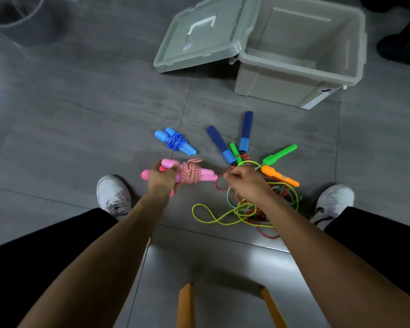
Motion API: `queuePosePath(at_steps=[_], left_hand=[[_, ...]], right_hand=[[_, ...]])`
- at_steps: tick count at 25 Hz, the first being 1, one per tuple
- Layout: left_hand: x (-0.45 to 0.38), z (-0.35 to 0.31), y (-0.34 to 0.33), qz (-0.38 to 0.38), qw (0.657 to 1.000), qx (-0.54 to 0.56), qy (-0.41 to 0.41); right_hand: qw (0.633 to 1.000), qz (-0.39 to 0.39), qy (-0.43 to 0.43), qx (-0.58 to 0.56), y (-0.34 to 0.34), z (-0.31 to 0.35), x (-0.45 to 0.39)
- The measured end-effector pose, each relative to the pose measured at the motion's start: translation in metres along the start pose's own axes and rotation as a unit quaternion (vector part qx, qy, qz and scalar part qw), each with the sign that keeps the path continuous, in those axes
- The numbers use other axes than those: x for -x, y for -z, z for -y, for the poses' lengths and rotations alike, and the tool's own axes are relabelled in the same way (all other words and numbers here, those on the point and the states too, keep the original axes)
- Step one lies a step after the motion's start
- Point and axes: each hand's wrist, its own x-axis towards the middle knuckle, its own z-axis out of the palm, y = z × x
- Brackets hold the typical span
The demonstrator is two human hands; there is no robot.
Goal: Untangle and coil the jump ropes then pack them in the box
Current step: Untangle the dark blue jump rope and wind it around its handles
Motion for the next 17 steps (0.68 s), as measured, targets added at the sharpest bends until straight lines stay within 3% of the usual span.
queuePosePath(at_steps=[3, 6, 9, 11, 14, 17], left_hand=[[-0.040, -0.003, -0.006, -0.003, 0.999, -0.049, -0.010], [-0.063, -0.006, -0.007, 0.044, 0.991, -0.117, -0.054], [-0.073, -0.005, -0.009, 0.020, 0.949, -0.258, -0.178], [-0.074, -0.003, -0.013, 0.003, 0.919, -0.295, -0.262], [-0.066, -0.015, -0.043, 0.106, 0.917, -0.268, -0.275], [-0.078, -0.020, -0.097, 0.186, 0.831, -0.386, -0.355]], right_hand=[[0.997, -0.012, -0.027, -0.072, -0.007, -0.011, -0.027], [0.997, -0.004, -0.016, -0.070, -0.014, -0.015, -0.041], [0.998, -0.015, 0.005, -0.056, -0.008, -0.016, -0.047], [0.998, -0.021, 0.017, -0.051, 0.003, -0.017, -0.051], [0.998, -0.044, 0.029, -0.036, 0.022, -0.021, -0.056], [0.997, -0.064, 0.034, -0.036, 0.043, -0.031, -0.061]])
